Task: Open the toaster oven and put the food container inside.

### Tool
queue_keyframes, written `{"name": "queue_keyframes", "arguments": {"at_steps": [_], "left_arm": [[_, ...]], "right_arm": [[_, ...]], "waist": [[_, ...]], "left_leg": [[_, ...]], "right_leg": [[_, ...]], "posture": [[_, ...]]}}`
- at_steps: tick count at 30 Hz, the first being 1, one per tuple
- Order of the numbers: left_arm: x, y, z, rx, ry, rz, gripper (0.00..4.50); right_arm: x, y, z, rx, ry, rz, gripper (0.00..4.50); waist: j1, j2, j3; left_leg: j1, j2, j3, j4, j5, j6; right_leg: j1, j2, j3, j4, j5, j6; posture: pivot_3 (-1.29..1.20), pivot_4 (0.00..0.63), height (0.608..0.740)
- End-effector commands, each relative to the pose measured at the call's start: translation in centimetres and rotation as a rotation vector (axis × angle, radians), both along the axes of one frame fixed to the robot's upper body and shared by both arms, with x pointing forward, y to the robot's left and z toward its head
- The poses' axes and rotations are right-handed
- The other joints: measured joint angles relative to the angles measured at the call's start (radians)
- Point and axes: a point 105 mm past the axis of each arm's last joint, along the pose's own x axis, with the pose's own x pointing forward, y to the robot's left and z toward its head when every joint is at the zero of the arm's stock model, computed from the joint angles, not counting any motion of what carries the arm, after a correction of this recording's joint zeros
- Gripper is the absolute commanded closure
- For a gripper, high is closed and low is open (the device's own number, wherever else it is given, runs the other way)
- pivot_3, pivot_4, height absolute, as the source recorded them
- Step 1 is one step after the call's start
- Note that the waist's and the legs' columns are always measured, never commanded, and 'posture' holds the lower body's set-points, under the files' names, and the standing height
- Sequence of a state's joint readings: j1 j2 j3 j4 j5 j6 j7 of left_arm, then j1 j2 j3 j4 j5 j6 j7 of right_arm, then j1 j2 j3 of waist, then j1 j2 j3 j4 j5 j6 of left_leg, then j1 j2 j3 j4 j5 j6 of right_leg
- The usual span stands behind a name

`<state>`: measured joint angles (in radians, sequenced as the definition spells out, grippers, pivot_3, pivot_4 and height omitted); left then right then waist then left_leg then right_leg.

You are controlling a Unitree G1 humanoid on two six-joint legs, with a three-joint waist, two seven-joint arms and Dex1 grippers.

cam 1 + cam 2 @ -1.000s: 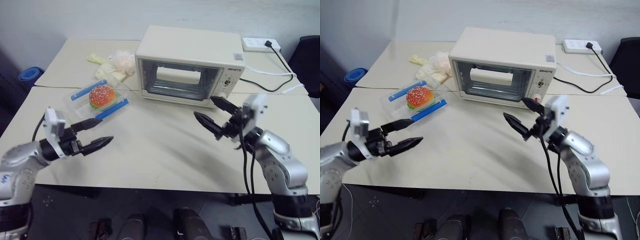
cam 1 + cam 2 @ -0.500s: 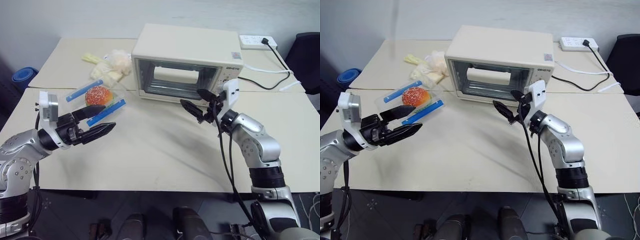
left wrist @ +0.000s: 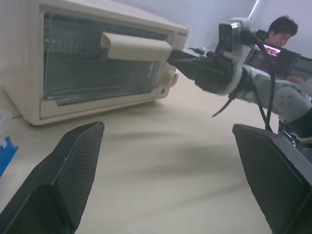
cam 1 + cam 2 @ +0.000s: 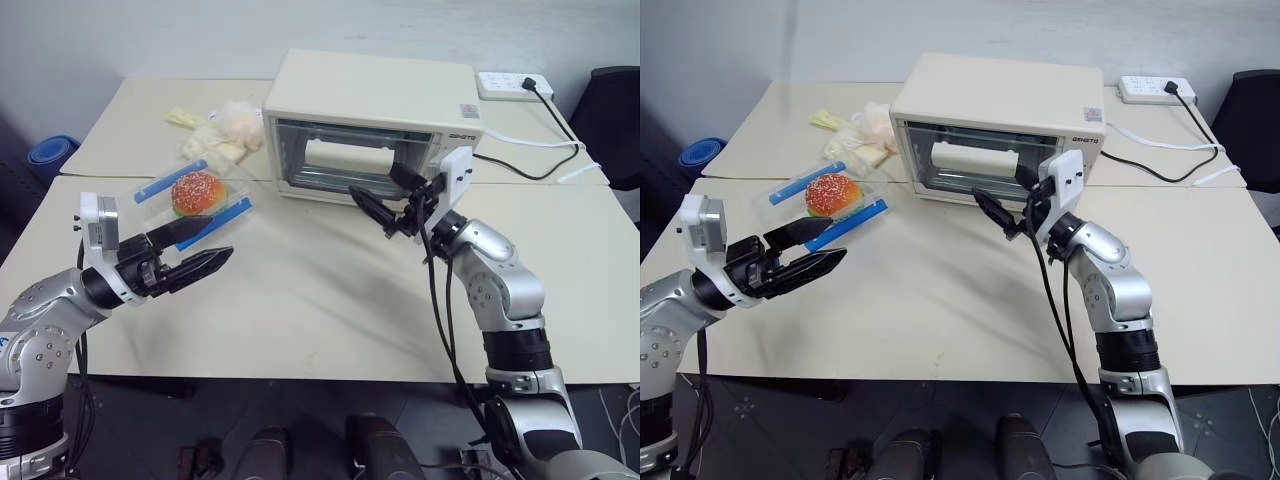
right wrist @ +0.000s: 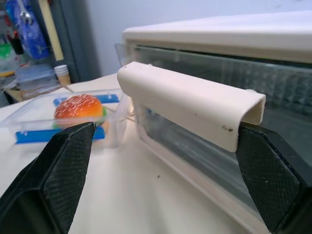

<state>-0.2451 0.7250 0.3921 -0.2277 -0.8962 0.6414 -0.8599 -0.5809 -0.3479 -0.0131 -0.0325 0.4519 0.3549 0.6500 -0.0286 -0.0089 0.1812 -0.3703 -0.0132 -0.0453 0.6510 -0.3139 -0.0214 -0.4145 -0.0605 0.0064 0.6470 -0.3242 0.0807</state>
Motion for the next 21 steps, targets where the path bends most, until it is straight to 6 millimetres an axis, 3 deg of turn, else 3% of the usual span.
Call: {"name": "queue_keyframes", "arguments": {"at_steps": [1, 4, 6, 11, 16, 19, 21], "left_arm": [[0.5, 0.4, 0.9, -0.006, -0.031, 0.035, 0.00], [1.4, 1.6, 1.9, -0.040, -0.047, 0.080, 0.63], [2.3, 2.2, 2.4, -0.042, -0.056, 0.098, 1.21], [5.4, 1.6, 3.0, -0.019, -0.091, 0.089, 2.79], [5.5, 0.6, 2.5, 0.015, -0.098, -0.005, 4.36], [5.1, 0.5, 2.6, 0.007, -0.111, -0.027, 4.25], [5.1, 0.6, 2.6, 0.002, -0.132, -0.009, 3.78]], "right_arm": [[-1.5, 0.5, -0.6, -0.076, -0.025, 0.056, 0.01], [-2.5, 0.4, -3.4, -0.185, 0.003, 0.070, 0.00], [-2.8, 0.7, -4.3, -0.199, 0.009, 0.074, 0.00], [-2.6, 0.6, -4.6, -0.180, 0.008, 0.041, 0.00], [-1.8, -0.5, -3.5, -0.123, 0.008, -0.033, 0.00], [-0.8, -1.7, -2.0, -0.081, -0.014, -0.108, 0.00], [-0.1, -2.3, -1.0, -0.048, -0.027, -0.140, 0.00]], "waist": [[-0.003, 0.000, 0.000], [0.001, 0.000, 0.000], [0.002, 0.000, 0.000], [0.002, 0.000, 0.000], [-0.002, 0.000, 0.000], [-0.001, 0.000, 0.000], [0.000, 0.000, 0.000]], "left_leg": [[0.000, 0.000, 0.000, 0.000, 0.000, 0.000], [0.000, 0.000, 0.000, 0.000, 0.000, 0.000], [0.000, 0.000, -0.001, 0.000, 0.000, 0.000], [0.000, -0.001, 0.000, 0.002, 0.000, 0.001], [0.000, -0.001, 0.000, 0.000, 0.001, -0.001], [-0.003, -0.001, 0.000, 0.001, 0.001, -0.001], [-0.003, -0.002, 0.000, 0.001, 0.001, -0.001]], "right_leg": [[0.000, 0.000, 0.000, 0.000, 0.000, 0.000], [0.000, 0.000, 0.000, 0.000, 0.000, 0.000], [0.000, 0.001, -0.001, 0.000, 0.000, 0.000], [0.000, 0.000, -0.001, 0.002, 0.000, 0.000], [-0.001, 0.000, 0.000, 0.003, 0.000, 0.000], [-0.003, 0.000, 0.000, 0.006, 0.000, 0.000], [-0.003, -0.001, 0.000, 0.006, 0.000, 0.000]], "posture": [[0.00, 0.150, 0.740], [0.00, 0.150, 0.740], [0.00, 0.150, 0.740], [0.00, 0.150, 0.740], [0.00, 0.150, 0.740], [0.00, 0.150, 0.740], [0.00, 0.150, 0.740]]}}
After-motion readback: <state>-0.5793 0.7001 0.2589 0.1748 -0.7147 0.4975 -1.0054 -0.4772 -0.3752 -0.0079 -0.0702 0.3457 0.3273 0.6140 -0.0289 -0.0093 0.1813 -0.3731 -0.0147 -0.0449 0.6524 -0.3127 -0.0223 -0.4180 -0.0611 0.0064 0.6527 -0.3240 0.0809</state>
